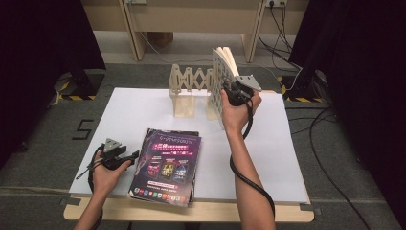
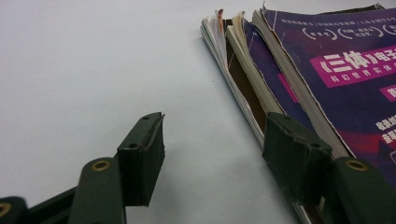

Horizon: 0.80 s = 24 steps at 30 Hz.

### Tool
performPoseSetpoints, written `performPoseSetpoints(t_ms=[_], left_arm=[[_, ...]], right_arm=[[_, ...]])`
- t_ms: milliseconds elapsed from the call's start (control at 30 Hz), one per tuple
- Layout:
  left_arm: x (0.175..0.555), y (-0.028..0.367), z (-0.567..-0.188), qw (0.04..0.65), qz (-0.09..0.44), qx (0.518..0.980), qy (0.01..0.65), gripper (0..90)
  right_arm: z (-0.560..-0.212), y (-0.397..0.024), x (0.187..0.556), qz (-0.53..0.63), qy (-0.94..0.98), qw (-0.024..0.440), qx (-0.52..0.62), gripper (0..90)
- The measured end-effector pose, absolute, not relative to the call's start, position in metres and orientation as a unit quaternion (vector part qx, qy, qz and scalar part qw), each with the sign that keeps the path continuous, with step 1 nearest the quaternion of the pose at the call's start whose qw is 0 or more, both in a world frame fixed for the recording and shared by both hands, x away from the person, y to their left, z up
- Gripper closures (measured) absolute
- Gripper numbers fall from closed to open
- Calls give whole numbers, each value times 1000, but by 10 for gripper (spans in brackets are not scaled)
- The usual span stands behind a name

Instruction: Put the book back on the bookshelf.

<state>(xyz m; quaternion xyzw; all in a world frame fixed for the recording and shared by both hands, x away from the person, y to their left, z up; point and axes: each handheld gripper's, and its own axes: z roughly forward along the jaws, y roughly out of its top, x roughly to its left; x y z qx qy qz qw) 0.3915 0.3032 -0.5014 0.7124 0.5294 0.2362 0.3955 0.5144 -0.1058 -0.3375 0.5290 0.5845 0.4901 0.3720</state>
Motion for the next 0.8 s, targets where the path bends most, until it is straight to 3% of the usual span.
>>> performPoseSetpoints(t_ms=[800], left_arm=[[392,303,-501,394,236,713,530,377]], right_arm=[[-337,-114,494,491,603,343,527,506]])
